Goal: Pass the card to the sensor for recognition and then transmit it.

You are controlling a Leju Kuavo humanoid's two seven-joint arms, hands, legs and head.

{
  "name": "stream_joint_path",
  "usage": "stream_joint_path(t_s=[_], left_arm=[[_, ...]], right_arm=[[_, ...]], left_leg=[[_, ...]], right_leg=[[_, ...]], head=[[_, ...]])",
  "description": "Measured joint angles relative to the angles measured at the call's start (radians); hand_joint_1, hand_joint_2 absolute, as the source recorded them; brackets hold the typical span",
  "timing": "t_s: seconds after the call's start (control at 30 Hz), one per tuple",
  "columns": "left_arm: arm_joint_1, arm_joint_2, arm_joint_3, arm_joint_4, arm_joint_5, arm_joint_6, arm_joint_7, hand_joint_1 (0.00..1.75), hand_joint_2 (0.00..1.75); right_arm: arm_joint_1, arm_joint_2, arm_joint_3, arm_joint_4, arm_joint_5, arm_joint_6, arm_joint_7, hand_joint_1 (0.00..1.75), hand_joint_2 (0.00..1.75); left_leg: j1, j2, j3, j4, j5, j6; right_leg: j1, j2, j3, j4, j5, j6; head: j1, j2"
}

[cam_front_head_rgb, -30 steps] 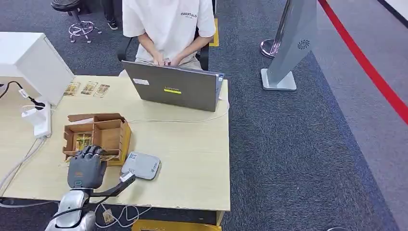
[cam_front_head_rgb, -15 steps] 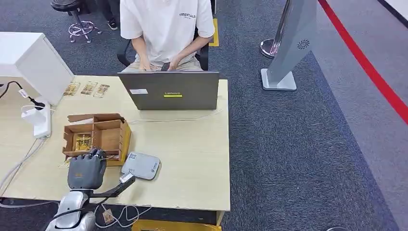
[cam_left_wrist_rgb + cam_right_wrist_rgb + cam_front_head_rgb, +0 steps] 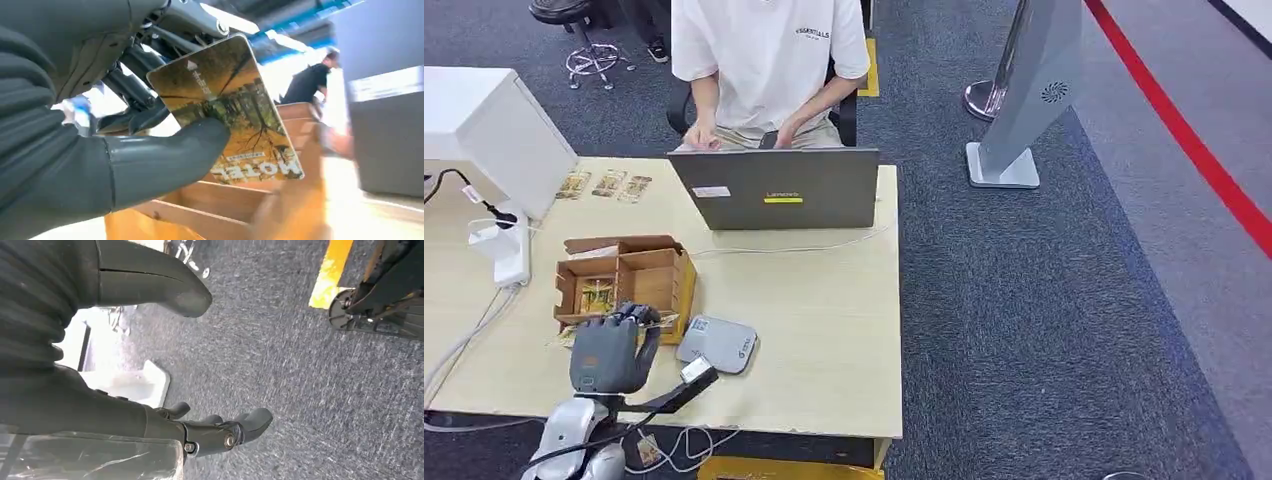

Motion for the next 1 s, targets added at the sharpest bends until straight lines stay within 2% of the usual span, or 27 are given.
stream_joint_path(t_s=[0.03, 0.07, 0.13, 0.17, 0.2, 0.37, 0.4, 0.43, 0.47, 0.5, 0.53, 0.6, 0.67, 0.73, 0.87, 1.0], left_arm=[[0.009, 0.015, -0.019, -0.055, 0.057, -0.072, -0.015, 1.75, 1.75], [0.012, 0.041, -0.043, -0.115, 0.158, -0.164, -0.043, 1.75, 1.75], [0.009, 0.095, -0.071, -0.202, 0.349, -0.305, -0.105, 1.75, 1.75], [0.001, 0.121, -0.074, -0.233, 0.417, -0.355, -0.131, 1.75, 1.75], [-0.010, 0.144, -0.075, -0.257, 0.447, -0.373, -0.144, 1.75, 1.75], [-0.154, 0.145, -0.084, -0.268, 0.351, -0.334, -0.103, 1.75, 1.75], [-0.174, 0.141, -0.087, -0.265, 0.307, -0.304, -0.080, 1.75, 1.75], [-0.204, 0.130, -0.088, -0.249, 0.219, -0.234, -0.038, 1.75, 1.75], [-0.254, 0.110, -0.091, -0.209, 0.104, -0.137, 0.006, 1.75, 1.75], [-0.312, 0.089, -0.094, -0.139, 0.008, -0.043, 0.041, 1.75, 1.75], [-0.374, 0.076, -0.097, -0.067, -0.040, 0.011, 0.056, 1.75, 1.75], [-0.472, 0.056, -0.099, 0.072, -0.067, 0.070, 0.053, 1.75, 1.75], [-0.539, 0.035, -0.106, 0.183, -0.070, 0.096, 0.049, 1.75, 1.75], [-0.575, 0.021, -0.109, 0.251, -0.074, 0.102, 0.047, 1.75, 1.75], [-0.605, 0.003, -0.114, 0.323, -0.075, 0.095, 0.048, 1.75, 1.75], [-0.653, -0.032, -0.127, 0.392, -0.077, 0.083, 0.058, 1.75, 1.75]], right_arm=[[0.002, 0.000, -0.006, 0.000, -0.005, 0.000, 0.000, 0.00, 1.75], [0.004, -0.002, -0.011, 0.000, -0.008, 0.002, -0.003, 0.00, 1.75], [0.004, -0.003, -0.021, 0.000, -0.008, 0.006, -0.011, 0.00, 1.75], [0.004, -0.004, -0.024, 0.000, -0.008, 0.006, -0.015, 0.00, 1.75], [0.005, -0.005, -0.027, 0.000, -0.008, 0.006, -0.016, 0.00, 1.75], [-0.001, -0.005, -0.032, 0.000, 0.006, 0.006, -0.018, 0.00, 1.75], [-0.002, -0.005, -0.032, 0.000, 0.014, 0.006, -0.021, 0.00, 1.75], [-0.002, -0.005, -0.032, 0.000, 0.030, 0.006, -0.027, 0.00, 1.75], [-0.002, -0.005, -0.029, 0.000, 0.047, 0.008, -0.029, 0.00, 1.75], [-0.005, -0.005, -0.023, 0.000, 0.063, 0.013, -0.031, 0.00, 1.75], [-0.015, -0.005, -0.019, 0.000, 0.074, 0.021, -0.028, 0.00, 1.75], [-0.034, -0.005, -0.011, 0.000, 0.084, 0.027, -0.021, 0.00, 1.75], [-0.043, -0.005, -0.004, 0.000, 0.088, 0.030, -0.014, 0.00, 1.75], [-0.046, -0.005, -0.001, 0.000, 0.088, 0.032, -0.014, 0.00, 1.75], [-0.046, -0.005, 0.003, 0.000, 0.090, 0.036, -0.013, 0.00, 1.75], [-0.052, -0.004, 0.003, 0.000, 0.087, 0.039, 0.031, 0.00, 1.75]], left_leg=[[0.000, 0.000, 0.000, 0.000, 0.000, 0.000], [0.000, -0.001, 0.000, 0.000, 0.000, 0.000], [0.001, 0.000, 0.000, 0.000, 0.000, 0.000], [0.001, 0.000, 0.000, 0.000, 0.000, 0.000], [0.001, 0.000, 0.001, 0.000, 0.000, 0.000], [0.001, -0.005, -0.001, 0.000, 0.003, -0.001], [0.001, -0.004, 0.000, 0.000, 0.003, -0.001], [0.001, -0.004, -0.001, 0.001, 0.003, 0.000], [0.001, -0.005, -0.002, 0.001, 0.005, 0.002], [0.001, -0.007, -0.004, 0.001, 0.006, 0.003], [0.001, -0.008, -0.004, 0.001, 0.008, 0.003], [0.001, -0.006, -0.003, 0.001, 0.009, 0.001], [0.001, -0.005, -0.003, 0.001, 0.010, 0.001], [0.001, -0.004, -0.004, 0.001, 0.010, 0.001], [0.000, -0.003, -0.005, 0.001, 0.010, 0.001], [0.000, -0.003, -0.006, 0.001, 0.010, 0.001]], right_leg=[[0.000, 0.000, 0.000, 0.000, 0.000, 0.000], [0.000, -0.001, 0.000, 0.000, 0.000, 0.000], [0.001, -0.001, 0.000, 0.000, 0.000, 0.000], [0.001, 0.000, 0.000, 0.000, 0.000, 0.000], [0.001, 0.000, 0.000, 0.000, 0.000, 0.000], [0.001, -0.004, 0.001, 0.000, 0.001, -0.001], [0.000, -0.003, 0.000, 0.000, 0.002, 0.000], [0.000, -0.003, -0.001, 0.000, 0.003, 0.000], [0.000, -0.004, -0.001, 0.000, 0.004, 0.001], [0.000, -0.007, -0.001, 0.000, 0.004, 0.002], [0.000, -0.008, -0.001, 0.000, 0.005, 0.002], [0.000, -0.005, -0.002, 0.000, 0.008, 0.000], [0.000, -0.003, -0.003, 0.000, 0.009, 0.001], [0.000, -0.002, -0.003, 0.000, 0.010, 0.001], [0.000, -0.001, -0.005, 0.000, 0.010, 0.002], [0.000, -0.001, -0.006, 0.000, 0.010, 0.002]], head=[[0.000, 0.000], [0.000, 0.000], [0.000, 0.000], [0.000, 0.000], [-0.001, 0.000], [0.001, 0.000], [0.000, 0.000], [-0.001, 0.000], [0.000, 0.000], [0.001, 0.000], [0.003, 0.000], [0.000, 0.000], [0.000, 0.000], [0.000, 0.000], [0.000, 0.000], [0.000, 0.000]])
